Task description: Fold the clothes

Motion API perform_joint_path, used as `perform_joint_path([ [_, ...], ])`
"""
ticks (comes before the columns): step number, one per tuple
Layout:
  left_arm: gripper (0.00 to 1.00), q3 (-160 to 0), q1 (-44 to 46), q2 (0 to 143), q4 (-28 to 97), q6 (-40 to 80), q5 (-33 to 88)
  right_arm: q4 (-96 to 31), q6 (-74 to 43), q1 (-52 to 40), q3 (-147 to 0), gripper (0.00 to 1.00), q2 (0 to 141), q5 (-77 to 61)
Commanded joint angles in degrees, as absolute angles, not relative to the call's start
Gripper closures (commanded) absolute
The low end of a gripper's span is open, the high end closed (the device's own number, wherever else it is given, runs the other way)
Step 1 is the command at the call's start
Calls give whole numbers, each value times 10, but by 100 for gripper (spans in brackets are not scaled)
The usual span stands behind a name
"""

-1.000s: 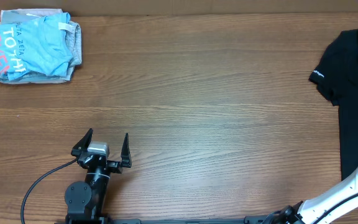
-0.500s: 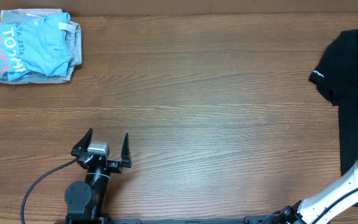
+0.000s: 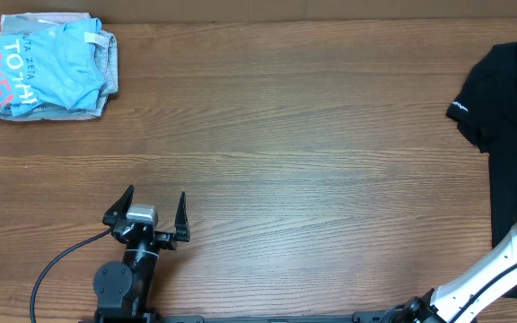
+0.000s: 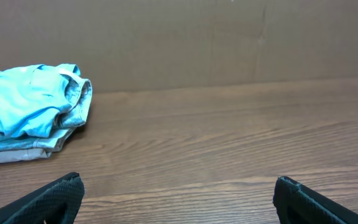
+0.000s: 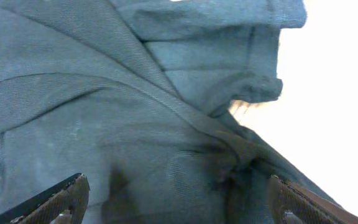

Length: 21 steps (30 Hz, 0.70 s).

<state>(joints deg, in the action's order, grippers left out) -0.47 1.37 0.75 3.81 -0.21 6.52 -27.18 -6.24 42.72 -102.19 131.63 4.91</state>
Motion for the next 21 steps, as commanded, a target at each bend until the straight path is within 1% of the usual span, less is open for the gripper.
perform_joint_path([
  [1, 0, -3, 8, 3, 39, -9, 58, -278, -76, 429, -1026, 5, 1320, 69],
  [5, 0, -3, 8, 3, 39, -9, 58, -290, -75, 429, -1026, 5, 1321, 66],
  [10, 0, -3, 8, 3, 39, -9, 58, -298, -76, 429, -1026, 12, 1323, 64],
  [12, 0, -3, 8, 3, 39, -9, 58, -296, -76, 429, -1026, 17, 1325, 64],
  [17, 0, -3, 8, 3, 39, -9, 58, -291, -76, 429, -1026, 23, 1329, 64],
  [21, 0, -3, 8, 3, 39, -9, 58, -286, -76, 429, -1026, 21, 1338, 64],
])
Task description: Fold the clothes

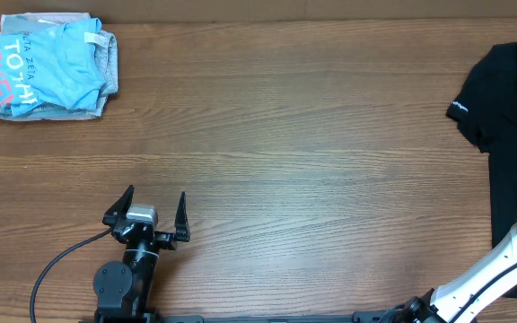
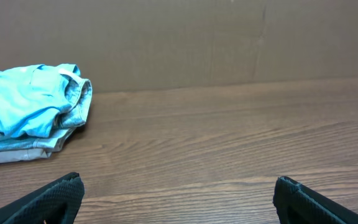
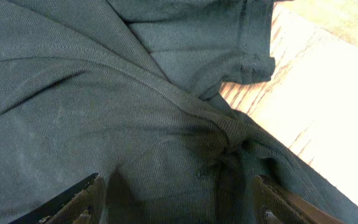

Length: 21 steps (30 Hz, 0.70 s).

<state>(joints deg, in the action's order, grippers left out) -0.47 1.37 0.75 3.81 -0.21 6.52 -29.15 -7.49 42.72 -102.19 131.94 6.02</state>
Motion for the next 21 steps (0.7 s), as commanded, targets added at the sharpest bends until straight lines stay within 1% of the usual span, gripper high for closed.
perform_joint_path([
  [1, 0, -3, 8, 3, 39, -9, 58, -284, -76, 429, -1026, 21, 1343, 64],
  [5, 0, -3, 8, 3, 39, -9, 58, -281, -76, 429, -1026, 17, 1356, 64],
  [8, 0, -3, 8, 3, 39, -9, 58, -275, -76, 431, -1026, 18, 1359, 66],
  [9, 0, -3, 8, 3, 39, -9, 58, -273, -76, 432, -1026, 20, 1359, 66],
  [11, 0, -3, 8, 3, 39, -9, 58, -275, -75, 433, -1030, 28, 1359, 66],
  [12, 0, -3, 8, 3, 39, -9, 58, -277, -75, 434, -1032, 33, 1359, 66],
  [13, 0, -3, 8, 3, 39, -9, 58, -277, -75, 435, -1034, 36, 1359, 66],
  [16, 0, -3, 8, 3, 39, -9, 58, -284, -75, 436, -1044, 38, 1359, 66],
  [17, 0, -3, 8, 3, 39, -9, 58, -288, -75, 437, -1049, 42, 1359, 66],
  [21, 0, -3, 8, 3, 39, -9, 58, -309, -75, 437, -1076, 64, 1359, 66],
])
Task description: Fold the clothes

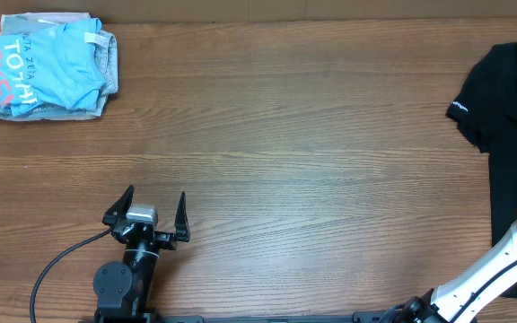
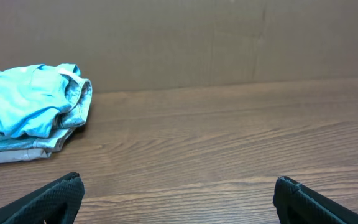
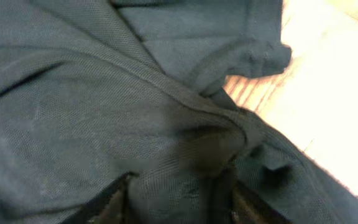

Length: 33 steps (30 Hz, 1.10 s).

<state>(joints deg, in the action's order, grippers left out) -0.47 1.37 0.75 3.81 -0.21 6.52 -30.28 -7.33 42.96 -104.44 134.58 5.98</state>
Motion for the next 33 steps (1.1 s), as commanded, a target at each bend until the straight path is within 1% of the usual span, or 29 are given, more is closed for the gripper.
perform_joint_path([
  [1, 0, -3, 8, 3, 39, -9, 58, -315, -75, 437, -1082, 70, 1359, 66],
  [3, 0, -3, 8, 3, 39, -9, 58, -326, -75, 437, -1095, 83, 1359, 66],
  [4, 0, -3, 8, 3, 39, -9, 58, -332, -75, 437, -1100, 91, 1359, 66],
  [5, 0, -3, 8, 3, 39, -9, 58, -338, -75, 437, -1106, 96, 1359, 66],
  [11, 0, -3, 8, 3, 39, -9, 58, -378, -85, 437, -1152, 96, 1357, 66],
  [16, 0, -3, 8, 3, 39, -9, 58, -447, -93, 437, -1230, 96, 1349, 64],
  [18, 0, -3, 8, 3, 39, -9, 58, -497, -110, 432, -1284, 96, 1341, 63],
  [23, 0, -3, 8, 3, 39, -9, 58, -553, -112, 410, -1363, 96, 1315, -19],
  [29, 0, -3, 8, 3, 39, -9, 58, -542, -112, 359, -1394, 96, 1243, -134],
  [33, 0, -3, 8, 3, 40, -9, 58, -521, -112, 302, -1395, 96, 1184, -209],
])
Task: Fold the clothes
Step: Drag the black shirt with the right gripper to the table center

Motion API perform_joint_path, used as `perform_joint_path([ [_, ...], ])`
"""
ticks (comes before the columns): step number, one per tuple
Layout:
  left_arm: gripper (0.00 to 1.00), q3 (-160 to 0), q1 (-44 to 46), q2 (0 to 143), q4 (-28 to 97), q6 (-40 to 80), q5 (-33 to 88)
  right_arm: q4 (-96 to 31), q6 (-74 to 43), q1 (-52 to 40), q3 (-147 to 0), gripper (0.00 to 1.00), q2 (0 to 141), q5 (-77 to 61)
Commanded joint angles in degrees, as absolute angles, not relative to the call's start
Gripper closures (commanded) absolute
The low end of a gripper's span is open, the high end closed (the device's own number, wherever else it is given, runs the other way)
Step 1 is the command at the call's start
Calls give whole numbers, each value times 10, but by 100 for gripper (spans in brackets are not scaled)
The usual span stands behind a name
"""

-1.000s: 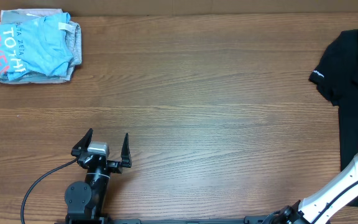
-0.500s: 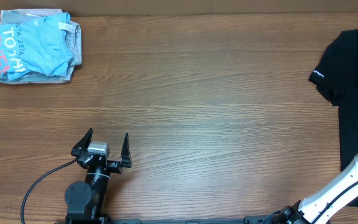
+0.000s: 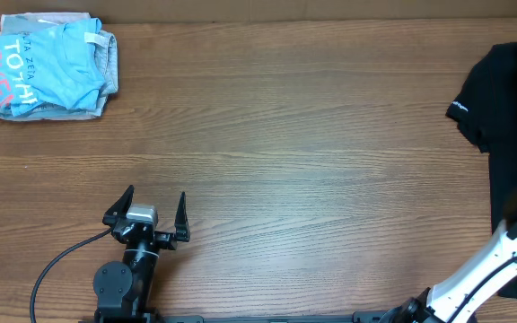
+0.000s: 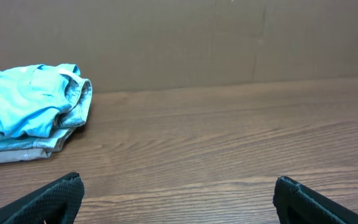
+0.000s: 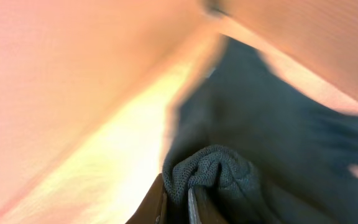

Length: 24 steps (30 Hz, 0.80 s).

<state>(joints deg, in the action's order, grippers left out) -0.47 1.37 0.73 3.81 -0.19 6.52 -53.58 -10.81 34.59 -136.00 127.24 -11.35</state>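
Observation:
A black shirt lies crumpled at the table's right edge, partly out of frame. In the right wrist view my right gripper is shut on a bunched fold of the black shirt, lifted, with blurred table behind it. Only the white right arm shows in the overhead view; its gripper is hidden there. My left gripper rests open near the front left, with nothing between its fingertips.
A folded stack with a light blue printed shirt on top sits at the back left corner of the wooden table. A brown cardboard wall runs along the far edge.
My right gripper was half-closed around a ridge of the black shirt; now it is shut on that fold and raised off the table. The left arm has not moved.
My right gripper hung open over the black shirt, then sat lower over a ridge of fabric, then its fingers were closing around it. Now it grips the fold and has lifted it. The left gripper stayed open and still throughout.

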Motion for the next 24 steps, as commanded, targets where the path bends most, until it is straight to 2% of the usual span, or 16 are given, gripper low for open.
perform_joint_path([
  [1, 0, -3, 8, 3, 39, -9, 58, -516, -112, 283, -1395, 96, 1169, -223],
  [13, 0, -3, 8, 3, 39, -9, 58, -503, -111, -11, -1395, 96, 1114, -251],
  [24, 0, -3, 8, 3, 39, -9, 58, -552, -105, -206, -1395, 96, 1128, -249],
])
